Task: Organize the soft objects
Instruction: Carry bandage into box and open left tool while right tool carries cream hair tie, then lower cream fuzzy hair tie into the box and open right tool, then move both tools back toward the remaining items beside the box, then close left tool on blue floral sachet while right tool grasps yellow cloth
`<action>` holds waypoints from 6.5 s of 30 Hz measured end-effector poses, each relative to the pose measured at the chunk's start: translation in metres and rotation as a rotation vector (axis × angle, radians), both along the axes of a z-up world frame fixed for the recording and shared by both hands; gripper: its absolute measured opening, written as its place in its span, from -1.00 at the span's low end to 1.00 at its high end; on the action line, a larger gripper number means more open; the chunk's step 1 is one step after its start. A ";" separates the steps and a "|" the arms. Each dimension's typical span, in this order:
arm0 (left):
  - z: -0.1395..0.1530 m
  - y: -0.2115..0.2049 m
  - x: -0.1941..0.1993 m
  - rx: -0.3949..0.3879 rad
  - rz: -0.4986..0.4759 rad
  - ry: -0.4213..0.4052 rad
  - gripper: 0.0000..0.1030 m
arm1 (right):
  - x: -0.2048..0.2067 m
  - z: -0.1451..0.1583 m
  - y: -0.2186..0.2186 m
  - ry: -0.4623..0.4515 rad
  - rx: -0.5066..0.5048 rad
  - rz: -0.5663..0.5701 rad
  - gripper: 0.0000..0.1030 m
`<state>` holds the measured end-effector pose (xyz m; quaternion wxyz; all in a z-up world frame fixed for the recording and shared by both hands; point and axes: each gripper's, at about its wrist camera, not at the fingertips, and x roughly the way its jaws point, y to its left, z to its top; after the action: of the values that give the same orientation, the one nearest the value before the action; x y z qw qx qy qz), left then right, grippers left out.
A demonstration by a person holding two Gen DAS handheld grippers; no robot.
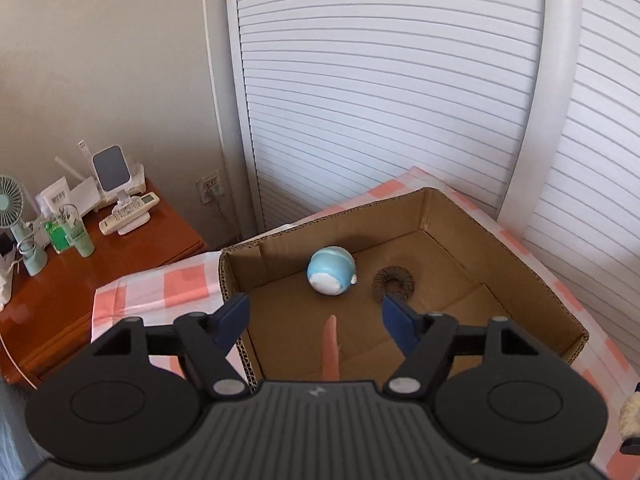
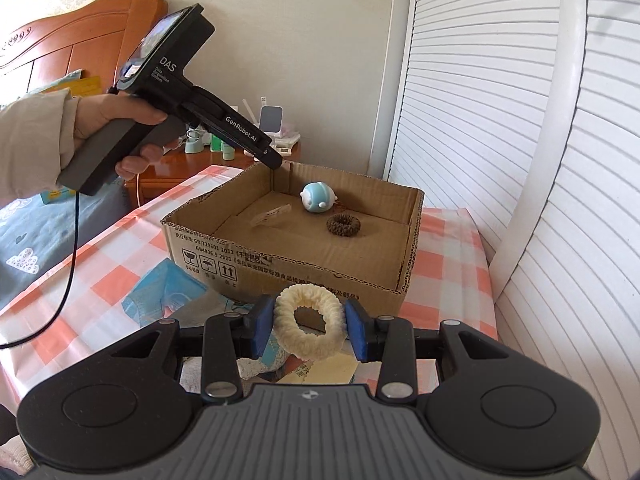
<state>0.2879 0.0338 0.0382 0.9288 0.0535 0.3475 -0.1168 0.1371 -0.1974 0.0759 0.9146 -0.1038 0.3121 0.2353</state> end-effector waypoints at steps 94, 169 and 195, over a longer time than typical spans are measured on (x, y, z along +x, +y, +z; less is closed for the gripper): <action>-0.046 -0.011 -0.206 0.013 0.054 0.062 0.99 | 0.030 -0.084 -0.015 0.263 -0.130 -0.498 1.00; -0.078 -0.144 -0.130 0.311 -0.565 0.033 -0.07 | -0.015 -0.093 -0.041 0.166 -0.021 -0.248 1.00; -0.087 -0.160 -0.114 0.248 -0.728 0.122 0.37 | -0.041 -0.077 -0.054 0.182 -0.014 -0.202 1.00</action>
<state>0.1735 -0.1267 -0.0491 0.7906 0.2784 0.3719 -0.3989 0.0961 -0.2509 -0.0006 0.9008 -0.0563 0.4043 0.1482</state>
